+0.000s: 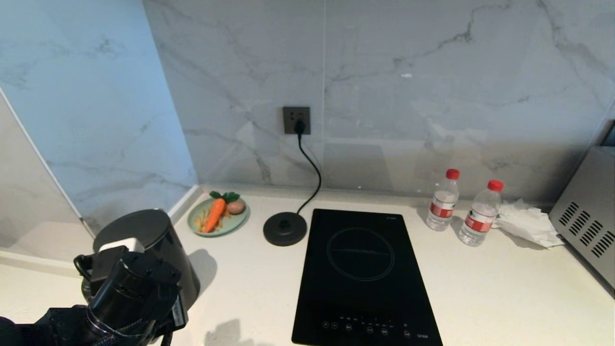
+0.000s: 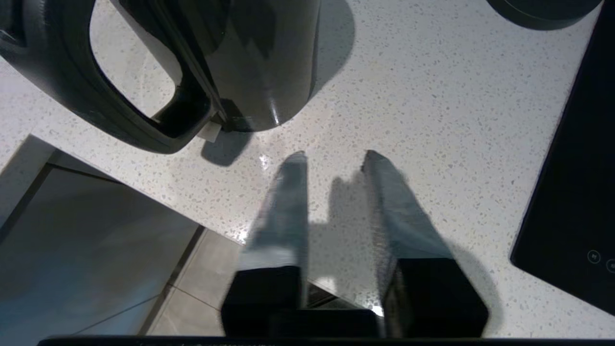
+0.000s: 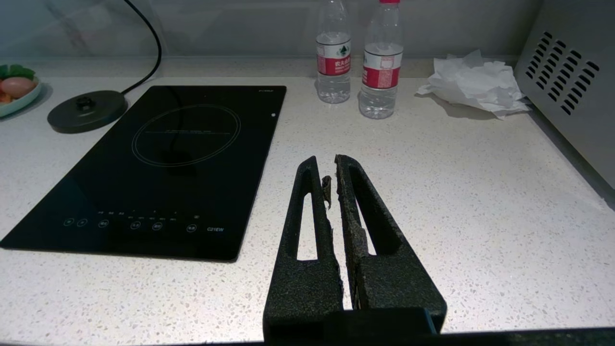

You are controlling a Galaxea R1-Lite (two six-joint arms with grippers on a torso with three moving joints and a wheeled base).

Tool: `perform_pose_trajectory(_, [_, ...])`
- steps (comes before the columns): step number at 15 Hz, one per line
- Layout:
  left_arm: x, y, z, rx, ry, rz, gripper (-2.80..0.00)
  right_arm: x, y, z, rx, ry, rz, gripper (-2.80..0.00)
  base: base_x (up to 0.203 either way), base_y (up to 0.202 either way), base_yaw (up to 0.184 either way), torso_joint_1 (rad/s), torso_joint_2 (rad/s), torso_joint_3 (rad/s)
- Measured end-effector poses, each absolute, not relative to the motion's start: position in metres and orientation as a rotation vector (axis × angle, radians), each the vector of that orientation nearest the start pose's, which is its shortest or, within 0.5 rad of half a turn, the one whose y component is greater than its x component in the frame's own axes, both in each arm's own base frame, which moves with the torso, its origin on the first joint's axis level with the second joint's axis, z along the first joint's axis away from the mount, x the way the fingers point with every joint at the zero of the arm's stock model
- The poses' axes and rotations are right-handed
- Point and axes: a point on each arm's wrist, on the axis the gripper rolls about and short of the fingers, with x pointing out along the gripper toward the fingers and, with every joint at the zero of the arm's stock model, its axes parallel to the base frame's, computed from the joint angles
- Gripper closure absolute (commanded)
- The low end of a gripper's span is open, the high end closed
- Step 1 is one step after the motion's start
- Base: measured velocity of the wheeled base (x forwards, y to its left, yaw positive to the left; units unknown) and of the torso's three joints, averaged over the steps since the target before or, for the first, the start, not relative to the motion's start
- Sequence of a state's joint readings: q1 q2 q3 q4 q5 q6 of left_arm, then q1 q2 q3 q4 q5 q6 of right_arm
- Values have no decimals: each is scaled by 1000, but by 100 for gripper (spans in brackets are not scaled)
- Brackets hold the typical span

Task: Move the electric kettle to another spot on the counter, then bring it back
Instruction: Grab the kettle

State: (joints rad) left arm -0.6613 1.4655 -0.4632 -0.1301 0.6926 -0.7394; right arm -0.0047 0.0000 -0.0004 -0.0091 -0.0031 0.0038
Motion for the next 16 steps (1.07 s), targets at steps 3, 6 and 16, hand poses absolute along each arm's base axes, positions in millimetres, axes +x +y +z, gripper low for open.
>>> perform_pose_trajectory(3, [159,-103,114,-146,579,346,-280,-23,0,77,4,-9,-8,0,0,0,0,0,0,0])
perform_pose_trajectory(6, [161,-96,109,-148,561,427,-280,-23,0,77,4,-10,-8,0,0,0,0,0,0,0])
perform_pose_trajectory(16, [187,-67,97,-178,570,629,-280,-23,0,77,4,-10,-8,0,0,0,0,0,0,0])
